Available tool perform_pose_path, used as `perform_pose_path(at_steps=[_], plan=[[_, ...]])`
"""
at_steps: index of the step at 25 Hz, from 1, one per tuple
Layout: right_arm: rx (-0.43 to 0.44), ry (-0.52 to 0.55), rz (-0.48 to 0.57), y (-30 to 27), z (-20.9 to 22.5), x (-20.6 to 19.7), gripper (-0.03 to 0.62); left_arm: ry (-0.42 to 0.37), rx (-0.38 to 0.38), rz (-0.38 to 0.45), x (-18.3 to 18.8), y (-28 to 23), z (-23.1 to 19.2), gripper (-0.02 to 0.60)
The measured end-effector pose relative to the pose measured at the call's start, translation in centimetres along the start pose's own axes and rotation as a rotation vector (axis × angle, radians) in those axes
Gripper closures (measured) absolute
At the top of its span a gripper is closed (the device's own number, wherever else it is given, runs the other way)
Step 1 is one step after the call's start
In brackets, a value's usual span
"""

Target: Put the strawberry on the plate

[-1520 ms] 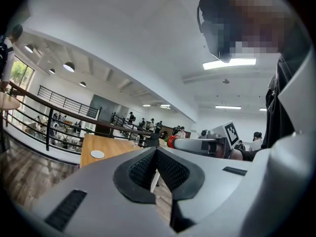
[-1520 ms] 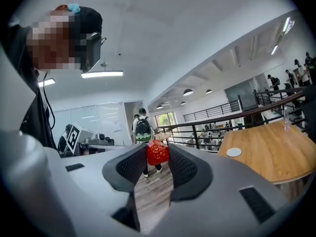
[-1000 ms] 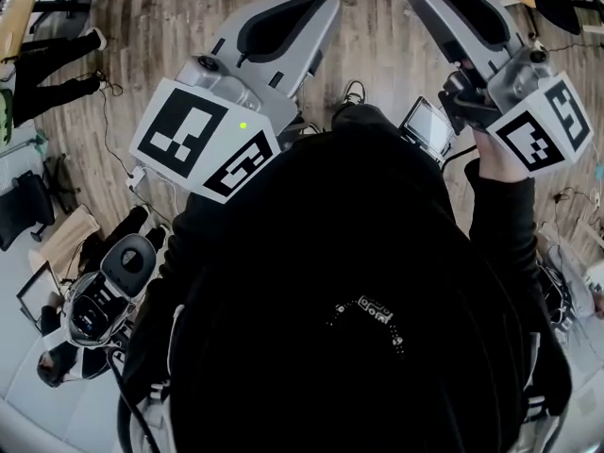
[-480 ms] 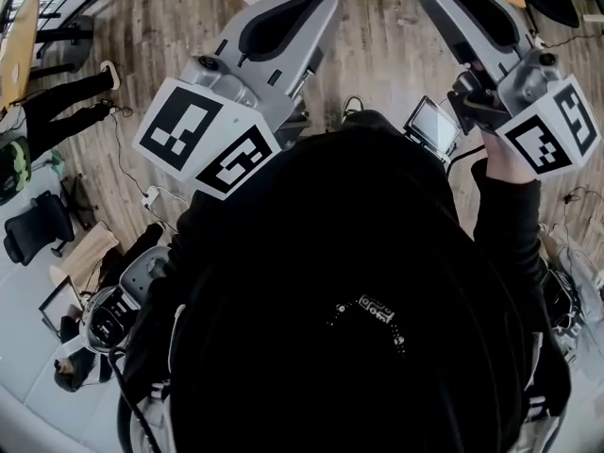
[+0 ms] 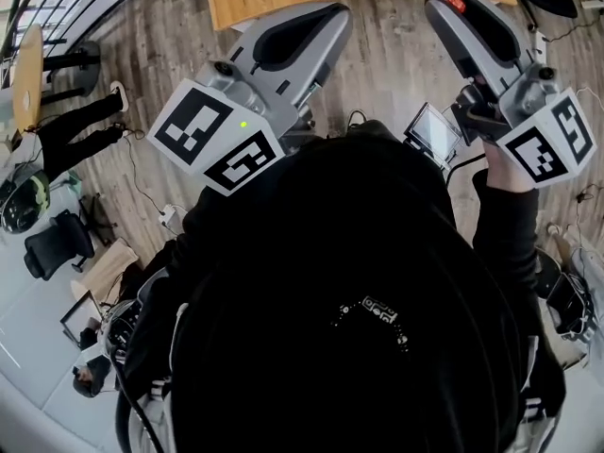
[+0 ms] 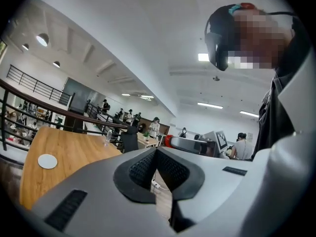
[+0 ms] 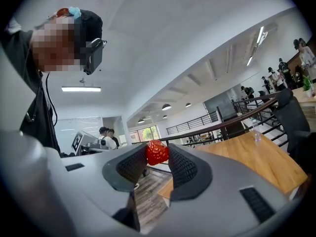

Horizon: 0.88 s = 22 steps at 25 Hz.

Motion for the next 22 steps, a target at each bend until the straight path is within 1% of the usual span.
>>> perform_pose_path(at_steps=[1,2,4,5,6,8,11,13,15,20,22], plan=[[-0.008,0.000,0.001,-0.4,1.0,-0.2,0.450,-0.009,-0.003,-0.010,-0.3,-0.7,-0.7,0.577],[-0.022,-0.002,-0.009,-0.5,2.0,-0.4,0.450,-0.002,-0.010,-0.017,-0.8,-1.3,-1.3,0.578],[-0.051,-0.012,-0.042,-0.4,3.1,-0.4,0.450,0.042,-0.030,-0.019,-1.3,-2.2,-1.7,0.578],[-0.051,-0.021,-0.046,-0.7,3.3,0.0,0.450,0.051,-0.032,-0.018,-0.9,-2.3,-2.0,0.577],[-0.042,-0.031,-0.041,-1.6,3.5,0.3,0.450,0.042,-0.023,-0.018,0.0,-2.3,-2.5,0.577],[-0.031,-0.045,-0.038,-3.9,3.7,0.7,0.450,0.001,0.014,-0.022,1.7,-2.1,-3.9,0.577],[-0.018,-0.021,-0.074,-6.1,3.1,0.7,0.450,-0.029,0.058,-0.036,2.2,-2.1,-4.9,0.577],[0.016,-0.012,-0.069,-6.9,2.4,1.0,0.450,-0.022,0.062,-0.042,1.8,-2.2,-5.2,0.577],[0.029,0.000,-0.061,-7.5,2.0,1.2,0.450,-0.021,0.051,-0.042,1.7,-2.1,-5.7,0.577],[-0.011,-0.020,-0.049,-7.2,2.3,0.7,0.450,-0.046,0.041,-0.048,2.2,-2.2,-6.7,0.577],[-0.018,-0.019,-0.063,-7.1,2.4,0.6,0.450,-0.067,0.047,-0.055,2.3,-2.5,-6.9,0.577]])
Point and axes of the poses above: the fingertips, and each gripper's own axes: y backward along the fingers, z to its right, x out of its top, the point moved 2 cm from there along y, backward along the fingers, and after that the axes turned 1 degree about x, right-handed, at the moved point
